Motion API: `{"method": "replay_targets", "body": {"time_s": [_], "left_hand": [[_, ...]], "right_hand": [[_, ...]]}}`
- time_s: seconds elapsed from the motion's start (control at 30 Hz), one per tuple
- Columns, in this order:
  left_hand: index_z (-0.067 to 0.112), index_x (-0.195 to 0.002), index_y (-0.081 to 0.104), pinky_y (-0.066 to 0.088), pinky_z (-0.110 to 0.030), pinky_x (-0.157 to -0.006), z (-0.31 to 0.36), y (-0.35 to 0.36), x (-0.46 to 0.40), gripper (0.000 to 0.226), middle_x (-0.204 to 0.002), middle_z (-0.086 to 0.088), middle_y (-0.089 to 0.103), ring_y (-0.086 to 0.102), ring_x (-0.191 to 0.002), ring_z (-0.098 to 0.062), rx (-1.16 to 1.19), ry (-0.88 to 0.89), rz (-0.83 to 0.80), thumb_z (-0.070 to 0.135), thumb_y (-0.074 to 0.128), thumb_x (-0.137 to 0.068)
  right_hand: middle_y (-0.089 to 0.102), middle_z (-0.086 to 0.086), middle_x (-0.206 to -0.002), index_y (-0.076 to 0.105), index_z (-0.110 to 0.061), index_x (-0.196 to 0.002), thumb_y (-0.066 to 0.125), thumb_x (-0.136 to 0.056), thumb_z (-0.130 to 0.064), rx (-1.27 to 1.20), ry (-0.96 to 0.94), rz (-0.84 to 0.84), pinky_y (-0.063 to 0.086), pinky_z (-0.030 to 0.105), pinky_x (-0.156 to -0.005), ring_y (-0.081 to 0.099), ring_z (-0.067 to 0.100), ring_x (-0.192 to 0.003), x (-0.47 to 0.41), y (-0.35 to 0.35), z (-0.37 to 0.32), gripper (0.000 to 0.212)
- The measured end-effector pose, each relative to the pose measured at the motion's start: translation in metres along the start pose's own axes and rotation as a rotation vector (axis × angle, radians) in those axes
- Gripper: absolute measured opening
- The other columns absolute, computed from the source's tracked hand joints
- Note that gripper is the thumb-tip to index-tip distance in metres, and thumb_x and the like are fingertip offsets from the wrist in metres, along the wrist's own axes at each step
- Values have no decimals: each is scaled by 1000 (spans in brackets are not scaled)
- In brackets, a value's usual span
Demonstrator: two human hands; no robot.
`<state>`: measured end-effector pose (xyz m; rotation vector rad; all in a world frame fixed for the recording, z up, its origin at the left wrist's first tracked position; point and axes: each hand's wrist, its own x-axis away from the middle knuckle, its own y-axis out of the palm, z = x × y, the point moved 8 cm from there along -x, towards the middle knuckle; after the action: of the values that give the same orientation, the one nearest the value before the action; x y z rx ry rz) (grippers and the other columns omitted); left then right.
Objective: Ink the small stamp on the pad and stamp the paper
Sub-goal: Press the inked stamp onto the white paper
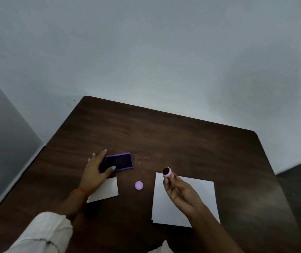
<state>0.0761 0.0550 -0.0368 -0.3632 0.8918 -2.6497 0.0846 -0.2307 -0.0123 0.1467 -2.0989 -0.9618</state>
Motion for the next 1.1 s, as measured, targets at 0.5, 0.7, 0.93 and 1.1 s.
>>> {"method": "replay_targets", "body": {"time_s": [0.5,0.7,0.93,1.1], "left_hand": [[43,-137,27,-9,-44,-112,82,129,38,68,-155,3,23,5,-145,-22,-443,424,-282,63,53,-77],[46,-137,23,-13,-44,-111,73,134,37,69,-157,3,16,1,-146,-23,-508,449,-297,65,51,-77],[42,-137,29,-14,-42,-111,69,134,37,68,-158,5,11,-4,-145,-19,-491,448,-322,69,46,-77],[42,-138,28,-14,-42,-112,70,133,37,69,-158,5,9,-5,-145,-19,-511,443,-333,69,46,-77]], "right_hand": [[75,10,-96,69,-6,-100,62,-85,-10,423,-186,178,58,32,-84,70,24,-94,0,-39,-28,17],[67,-1,-92,65,-16,-94,72,-79,-25,1059,-530,422,49,13,-70,61,9,-81,-5,-23,-45,19],[71,14,-102,66,-2,-100,60,-88,-28,1536,-647,425,48,23,-80,64,21,-91,-21,3,-36,29],[64,12,-117,59,-5,-111,52,-92,-31,1827,-529,367,46,26,-92,61,23,-105,-35,12,-27,33]]}}
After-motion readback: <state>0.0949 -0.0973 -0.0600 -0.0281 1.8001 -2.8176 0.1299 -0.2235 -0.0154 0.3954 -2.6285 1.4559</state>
